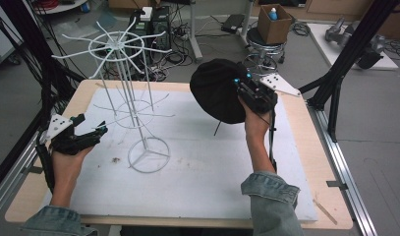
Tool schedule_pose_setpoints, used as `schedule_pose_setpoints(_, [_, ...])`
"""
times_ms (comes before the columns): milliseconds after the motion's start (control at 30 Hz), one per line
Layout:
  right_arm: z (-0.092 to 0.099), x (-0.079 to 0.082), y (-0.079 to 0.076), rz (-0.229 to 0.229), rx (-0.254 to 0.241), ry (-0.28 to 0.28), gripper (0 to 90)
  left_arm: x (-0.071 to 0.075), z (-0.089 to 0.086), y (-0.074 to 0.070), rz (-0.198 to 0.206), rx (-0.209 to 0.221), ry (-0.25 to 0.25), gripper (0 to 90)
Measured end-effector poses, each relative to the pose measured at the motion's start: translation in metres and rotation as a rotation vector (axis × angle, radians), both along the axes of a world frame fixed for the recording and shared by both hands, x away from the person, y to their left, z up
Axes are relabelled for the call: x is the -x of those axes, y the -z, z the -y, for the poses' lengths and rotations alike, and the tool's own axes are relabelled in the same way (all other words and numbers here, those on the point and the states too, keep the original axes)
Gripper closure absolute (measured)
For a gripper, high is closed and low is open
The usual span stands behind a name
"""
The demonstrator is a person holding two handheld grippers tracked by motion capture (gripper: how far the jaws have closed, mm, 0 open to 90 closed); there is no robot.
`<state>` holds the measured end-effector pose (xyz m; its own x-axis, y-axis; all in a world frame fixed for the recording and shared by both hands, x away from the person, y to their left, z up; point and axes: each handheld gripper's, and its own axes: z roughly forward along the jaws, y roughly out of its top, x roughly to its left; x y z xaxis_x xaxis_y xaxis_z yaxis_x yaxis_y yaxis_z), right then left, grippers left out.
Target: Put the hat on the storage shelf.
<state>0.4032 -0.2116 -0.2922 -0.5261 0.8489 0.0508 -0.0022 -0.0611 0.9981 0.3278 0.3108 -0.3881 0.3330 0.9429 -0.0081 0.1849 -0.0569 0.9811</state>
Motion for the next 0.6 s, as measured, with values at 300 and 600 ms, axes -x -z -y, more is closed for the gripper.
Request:
schedule_pose_setpoints(300, [0.002,0.002,-0.030,0.049,0.006,0.002,75.8,0.000,0.000,-0.001,0.005,0.010,0.000,17.7])
schedule_pose_setpoints(600, [0.004,0.005,-0.058,0.091,0.017,-0.011,75.6,0.002,-0.004,-0.002,0.007,0.016,-0.002,17.8])
